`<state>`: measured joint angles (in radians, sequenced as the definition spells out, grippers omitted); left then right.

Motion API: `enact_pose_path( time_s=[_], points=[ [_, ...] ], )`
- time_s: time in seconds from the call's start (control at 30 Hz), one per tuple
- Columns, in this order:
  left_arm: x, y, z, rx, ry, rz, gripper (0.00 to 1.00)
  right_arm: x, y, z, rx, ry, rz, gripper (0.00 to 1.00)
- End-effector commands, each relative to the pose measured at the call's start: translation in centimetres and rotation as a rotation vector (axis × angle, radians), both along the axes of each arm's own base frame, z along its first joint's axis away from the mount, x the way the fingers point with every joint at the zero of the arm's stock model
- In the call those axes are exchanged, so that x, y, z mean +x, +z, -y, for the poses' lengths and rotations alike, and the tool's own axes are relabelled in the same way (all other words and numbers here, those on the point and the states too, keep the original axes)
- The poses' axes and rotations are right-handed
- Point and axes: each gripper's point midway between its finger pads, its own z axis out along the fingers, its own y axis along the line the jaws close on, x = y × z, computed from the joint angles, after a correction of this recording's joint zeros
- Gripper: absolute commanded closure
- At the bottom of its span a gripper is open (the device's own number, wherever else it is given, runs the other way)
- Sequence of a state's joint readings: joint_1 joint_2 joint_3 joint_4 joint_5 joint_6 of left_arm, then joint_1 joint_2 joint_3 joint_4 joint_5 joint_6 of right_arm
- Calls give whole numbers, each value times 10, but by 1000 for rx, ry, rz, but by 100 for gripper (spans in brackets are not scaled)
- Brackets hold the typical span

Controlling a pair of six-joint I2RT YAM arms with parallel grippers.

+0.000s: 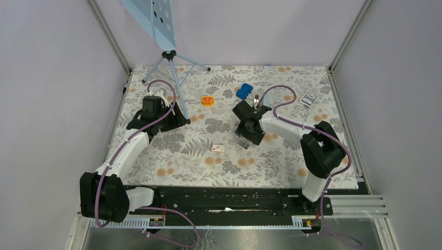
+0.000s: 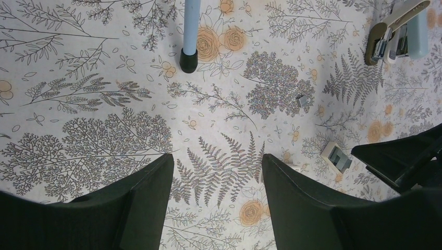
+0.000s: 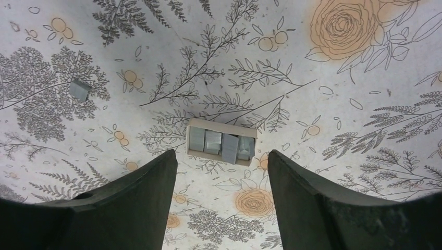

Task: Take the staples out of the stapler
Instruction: Adjust the staple in the staple box, then adjust the staple box at the center of the board.

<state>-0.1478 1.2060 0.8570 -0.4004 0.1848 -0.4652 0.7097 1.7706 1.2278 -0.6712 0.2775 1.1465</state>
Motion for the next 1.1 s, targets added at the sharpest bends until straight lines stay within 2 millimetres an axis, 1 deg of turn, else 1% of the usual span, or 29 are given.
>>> enact_pose_path(
  time_s=[0.0, 0.2, 0.3, 0.5, 0.53, 0.57, 0.8, 1.0, 1.07],
  points=[
    [6, 16, 1, -26, 1, 66, 33, 7, 8, -10, 11, -10, 21, 28],
    [6, 16, 0, -28, 3, 68, 33, 4, 0, -10, 0, -23, -13, 23],
    [7, 17, 0, -30, 3, 71, 32, 2, -3, -8, -10, -26, -24, 16],
    [6, 17, 1, -37, 0, 69, 32, 2, -2, -9, -2, -34, -15, 11],
    [6, 17, 1, -39, -1, 69, 32, 3, -2, -10, -1, -32, -13, 2],
    [7, 18, 1, -39, -1, 72, 32, 4, -2, -11, -1, -31, -13, 1],
    [7, 19, 1, -46, -3, 74, 32, 7, -8, -16, 3, -32, -22, 0],
    [6, 19, 1, -47, -2, 74, 32, 2, -28, -20, -9, -13, -68, 0],
    [7, 19, 0, -47, 0, 77, 32, 0, -36, -21, -21, 2, -83, 2]
  ],
)
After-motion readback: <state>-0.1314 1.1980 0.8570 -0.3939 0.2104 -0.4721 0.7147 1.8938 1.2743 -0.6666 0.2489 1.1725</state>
